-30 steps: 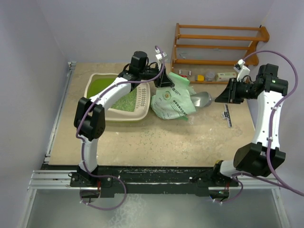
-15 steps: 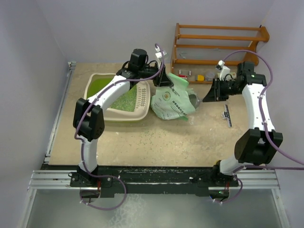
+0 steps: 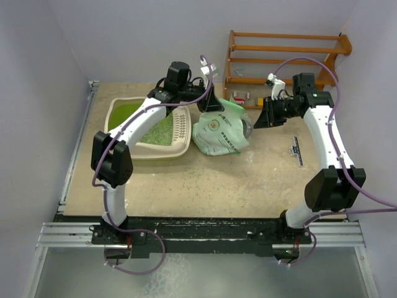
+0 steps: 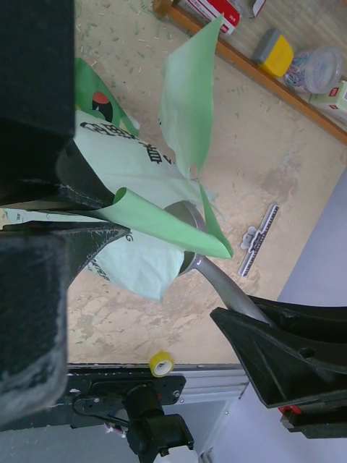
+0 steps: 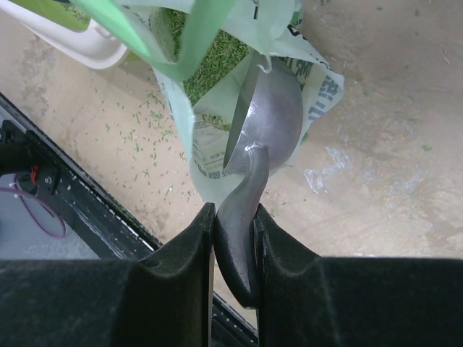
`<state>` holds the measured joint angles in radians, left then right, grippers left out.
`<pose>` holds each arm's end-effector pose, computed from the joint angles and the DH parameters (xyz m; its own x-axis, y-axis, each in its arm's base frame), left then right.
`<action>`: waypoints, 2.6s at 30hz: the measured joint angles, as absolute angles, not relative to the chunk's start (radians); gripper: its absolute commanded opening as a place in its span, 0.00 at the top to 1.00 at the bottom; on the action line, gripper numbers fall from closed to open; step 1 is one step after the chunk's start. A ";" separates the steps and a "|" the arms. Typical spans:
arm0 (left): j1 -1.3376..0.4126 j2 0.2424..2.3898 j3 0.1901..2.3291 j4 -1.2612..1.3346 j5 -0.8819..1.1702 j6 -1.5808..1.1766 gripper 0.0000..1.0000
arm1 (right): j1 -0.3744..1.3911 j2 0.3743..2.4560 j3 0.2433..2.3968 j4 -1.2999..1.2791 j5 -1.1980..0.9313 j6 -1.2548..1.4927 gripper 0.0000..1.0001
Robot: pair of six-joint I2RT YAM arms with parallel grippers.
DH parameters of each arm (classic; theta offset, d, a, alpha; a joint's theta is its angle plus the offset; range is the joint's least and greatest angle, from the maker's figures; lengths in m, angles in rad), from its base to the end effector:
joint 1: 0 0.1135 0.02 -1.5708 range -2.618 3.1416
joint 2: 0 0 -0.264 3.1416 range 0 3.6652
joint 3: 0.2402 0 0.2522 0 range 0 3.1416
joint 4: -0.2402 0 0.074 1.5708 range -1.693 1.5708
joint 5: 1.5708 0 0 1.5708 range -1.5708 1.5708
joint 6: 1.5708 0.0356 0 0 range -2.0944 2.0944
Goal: Fill the litter box with clean litter
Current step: 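Scoop the cat litter from the cat litter bag.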
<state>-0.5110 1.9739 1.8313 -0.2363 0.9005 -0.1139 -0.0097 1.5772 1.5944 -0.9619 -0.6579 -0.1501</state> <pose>0.3910 -0.2512 0.3454 -0.4273 0.1586 -0.8901 0.8961 0.2051 -0.3936 0.3256 0.0186 0.3589 -0.7487 -0.1111 -0.6535 -0.4678 0.7870 0.4023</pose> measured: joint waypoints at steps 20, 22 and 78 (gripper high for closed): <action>-0.554 2.000 1.991 -0.372 0.846 -0.072 0.97 | 0.036 1.579 1.592 -0.909 -0.638 -0.114 1.00; -0.582 2.012 2.034 -0.388 0.840 -0.062 0.97 | 0.033 1.557 1.564 -0.893 -0.644 -0.112 1.00; -0.464 1.988 1.828 -0.316 0.900 0.066 0.97 | 0.072 1.699 1.666 -0.991 -0.806 -0.194 1.00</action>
<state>-0.4637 1.9881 1.8282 -0.3157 0.8997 0.0658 0.0719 1.6985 1.6665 -0.9909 -0.8059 -0.1944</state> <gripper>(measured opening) 0.032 0.241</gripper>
